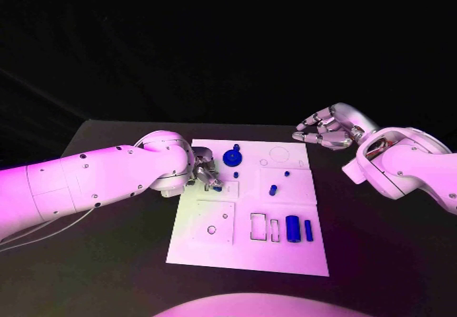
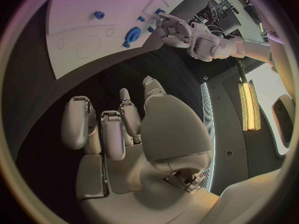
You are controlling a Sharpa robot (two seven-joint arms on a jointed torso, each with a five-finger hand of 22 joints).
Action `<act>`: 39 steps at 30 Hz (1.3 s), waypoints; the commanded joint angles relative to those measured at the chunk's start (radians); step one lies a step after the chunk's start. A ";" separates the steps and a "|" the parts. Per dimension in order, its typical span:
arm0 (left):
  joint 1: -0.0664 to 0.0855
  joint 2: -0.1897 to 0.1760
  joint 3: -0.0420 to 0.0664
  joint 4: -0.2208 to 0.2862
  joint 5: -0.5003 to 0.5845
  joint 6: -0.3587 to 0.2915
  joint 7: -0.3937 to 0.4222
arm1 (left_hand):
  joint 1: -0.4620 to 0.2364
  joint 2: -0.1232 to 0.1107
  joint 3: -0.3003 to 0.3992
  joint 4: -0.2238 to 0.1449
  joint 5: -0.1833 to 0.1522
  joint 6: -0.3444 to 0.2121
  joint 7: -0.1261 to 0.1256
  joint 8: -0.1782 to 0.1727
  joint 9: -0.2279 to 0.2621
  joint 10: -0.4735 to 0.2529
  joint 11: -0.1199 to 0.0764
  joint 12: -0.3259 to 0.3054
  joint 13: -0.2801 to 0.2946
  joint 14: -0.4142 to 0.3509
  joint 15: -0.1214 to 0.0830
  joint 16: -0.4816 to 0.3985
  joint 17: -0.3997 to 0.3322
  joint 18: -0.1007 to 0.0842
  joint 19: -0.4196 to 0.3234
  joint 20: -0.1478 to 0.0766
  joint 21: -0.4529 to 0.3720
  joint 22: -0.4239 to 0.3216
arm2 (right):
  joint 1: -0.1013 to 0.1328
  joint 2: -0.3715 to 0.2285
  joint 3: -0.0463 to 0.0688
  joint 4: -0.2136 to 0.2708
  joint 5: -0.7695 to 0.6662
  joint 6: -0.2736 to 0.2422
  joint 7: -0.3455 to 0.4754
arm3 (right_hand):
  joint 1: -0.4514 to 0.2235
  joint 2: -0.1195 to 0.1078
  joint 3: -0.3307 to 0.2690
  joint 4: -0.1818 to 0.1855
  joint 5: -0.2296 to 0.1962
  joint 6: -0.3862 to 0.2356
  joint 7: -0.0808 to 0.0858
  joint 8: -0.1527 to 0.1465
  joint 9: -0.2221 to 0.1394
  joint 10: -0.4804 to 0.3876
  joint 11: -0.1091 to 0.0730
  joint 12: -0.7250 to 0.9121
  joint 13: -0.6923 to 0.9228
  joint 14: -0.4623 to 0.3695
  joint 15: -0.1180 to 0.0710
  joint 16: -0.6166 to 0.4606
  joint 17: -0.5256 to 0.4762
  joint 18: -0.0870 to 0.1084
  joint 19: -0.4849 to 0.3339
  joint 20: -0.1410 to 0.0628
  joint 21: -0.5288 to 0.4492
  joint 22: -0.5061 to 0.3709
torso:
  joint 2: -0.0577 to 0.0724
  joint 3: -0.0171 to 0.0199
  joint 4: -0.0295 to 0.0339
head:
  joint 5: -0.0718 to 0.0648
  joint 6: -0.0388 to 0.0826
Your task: Assemble the parts on the task board
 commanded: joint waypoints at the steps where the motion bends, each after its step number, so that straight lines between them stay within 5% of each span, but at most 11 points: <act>1: -0.003 0.004 -0.003 -0.002 0.004 0.026 -0.008 | -0.023 0.004 0.056 -0.057 0.000 0.036 -0.024 -0.002 -0.004 0.010 -0.001 0.010 0.009 0.071 -0.005 0.005 0.130 -0.012 0.009 -0.002 0.008 0.004 | -0.001 0.002 0.000 -0.001 -0.006 0.005 0.000 | -0.003 0.006 -0.003 0.002 0.006 -0.005 -0.003 0.003 0.001 0.001 -0.006 0.002 0.002 0.068 -0.005 -0.007 0.113 0.010 -0.001 -0.006 -0.004 0.019 | 0.000 -0.0001 -0.0004 | 0.000 -0.001; 12: -0.003 0.010 -0.003 -0.009 0.004 0.022 -0.008 | -0.057 0.013 -0.010 -0.012 -0.001 0.053 -0.029 -0.005 -0.008 0.017 -0.005 0.024 0.027 0.072 -0.008 0.005 0.131 -0.014 0.015 -0.004 0.009 0.009 | -0.001 0.002 0.000 -0.001 -0.006 0.004 0.001 | -0.003 0.008 -0.005 0.003 0.008 -0.005 -0.003 0.005 0.001 0.001 -0.006 0.001 0.001 0.068 -0.005 -0.008 0.111 0.010 -0.002 -0.006 -0.005 0.018 | 0.000 0.0003 -0.0002 | -0.002 -0.001; 28: -0.003 0.017 -0.003 -0.019 0.004 0.024 -0.008 | -0.099 0.035 -0.194 0.069 -0.004 0.072 -0.030 -0.010 -0.012 0.023 -0.005 0.037 0.046 0.072 -0.008 0.005 0.132 -0.016 0.024 -0.006 0.012 0.018 | -0.002 0.000 0.000 0.000 -0.006 0.002 0.002 | -0.006 0.007 -0.008 0.006 0.009 -0.007 -0.003 0.006 0.000 0.000 -0.006 0.000 -0.001 0.068 -0.006 -0.008 0.111 0.010 -0.002 -0.006 -0.007 0.018 | 0.000 0.0004 0.0003 | -0.008 -0.003; 39: -0.003 0.008 -0.002 -0.016 0.004 0.018 -0.007 | -0.114 0.054 -0.294 0.082 -0.003 0.075 -0.029 -0.016 -0.016 0.022 -0.004 0.035 0.049 0.072 -0.008 0.005 0.131 -0.016 0.026 -0.006 0.013 0.020 | -0.002 -0.003 0.000 0.001 -0.006 0.002 0.002 | -0.009 0.008 -0.012 0.010 0.008 -0.008 -0.003 0.007 0.000 0.000 -0.006 0.000 -0.001 0.067 -0.006 -0.009 0.109 0.010 -0.002 -0.006 -0.008 0.017 | 0.000 -0.0007 -0.0002 | -0.007 -0.003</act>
